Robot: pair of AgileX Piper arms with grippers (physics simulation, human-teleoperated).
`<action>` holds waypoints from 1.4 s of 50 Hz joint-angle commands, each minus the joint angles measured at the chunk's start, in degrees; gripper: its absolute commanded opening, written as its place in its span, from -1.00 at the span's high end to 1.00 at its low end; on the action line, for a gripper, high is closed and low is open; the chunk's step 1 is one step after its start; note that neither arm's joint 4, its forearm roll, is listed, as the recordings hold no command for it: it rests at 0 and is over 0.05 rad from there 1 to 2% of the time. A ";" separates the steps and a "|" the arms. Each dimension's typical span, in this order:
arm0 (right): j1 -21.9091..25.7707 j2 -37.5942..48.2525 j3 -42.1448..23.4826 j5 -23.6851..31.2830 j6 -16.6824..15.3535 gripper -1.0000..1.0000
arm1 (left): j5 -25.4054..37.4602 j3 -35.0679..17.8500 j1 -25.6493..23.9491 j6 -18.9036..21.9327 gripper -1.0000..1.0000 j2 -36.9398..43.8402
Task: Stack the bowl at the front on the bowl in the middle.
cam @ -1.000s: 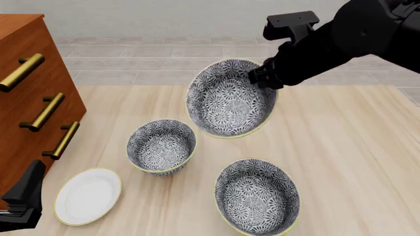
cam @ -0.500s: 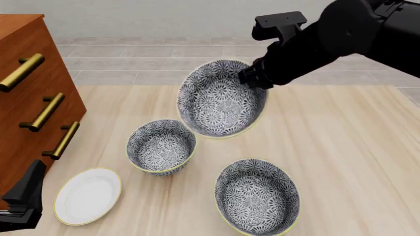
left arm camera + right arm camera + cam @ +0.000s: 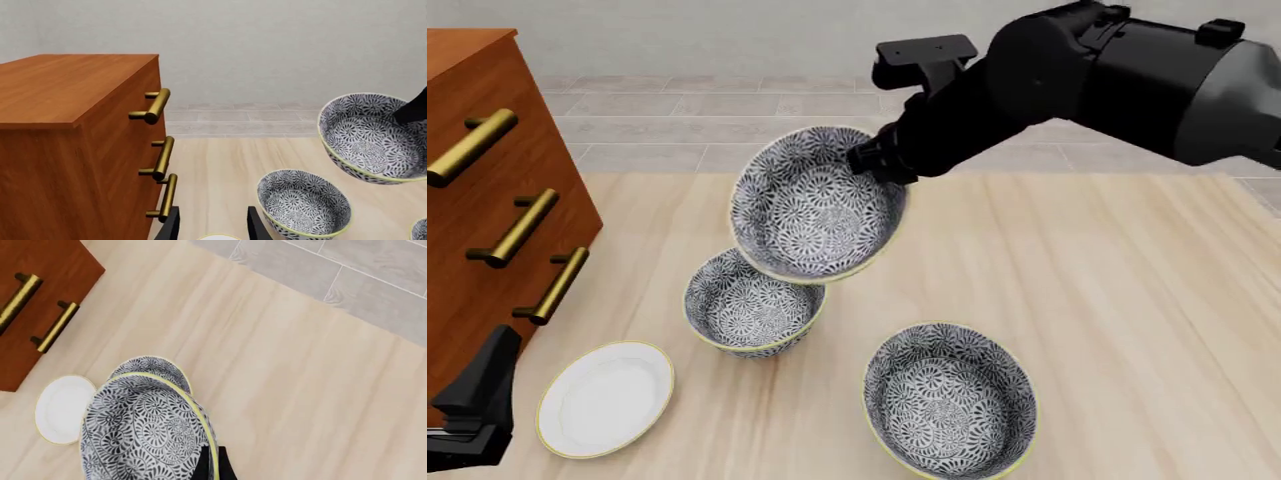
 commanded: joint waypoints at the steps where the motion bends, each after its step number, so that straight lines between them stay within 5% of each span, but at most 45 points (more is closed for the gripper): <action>1: 1.52 2.68 -2.19 -1.11 1.36 1.00 | -0.02 0.07 0.06 0.10 -1.00 -0.16; 70: 5.96 16.61 -5.30 -7.76 3.55 1.00 | -0.05 0.11 0.02 0.09 -1.00 -0.15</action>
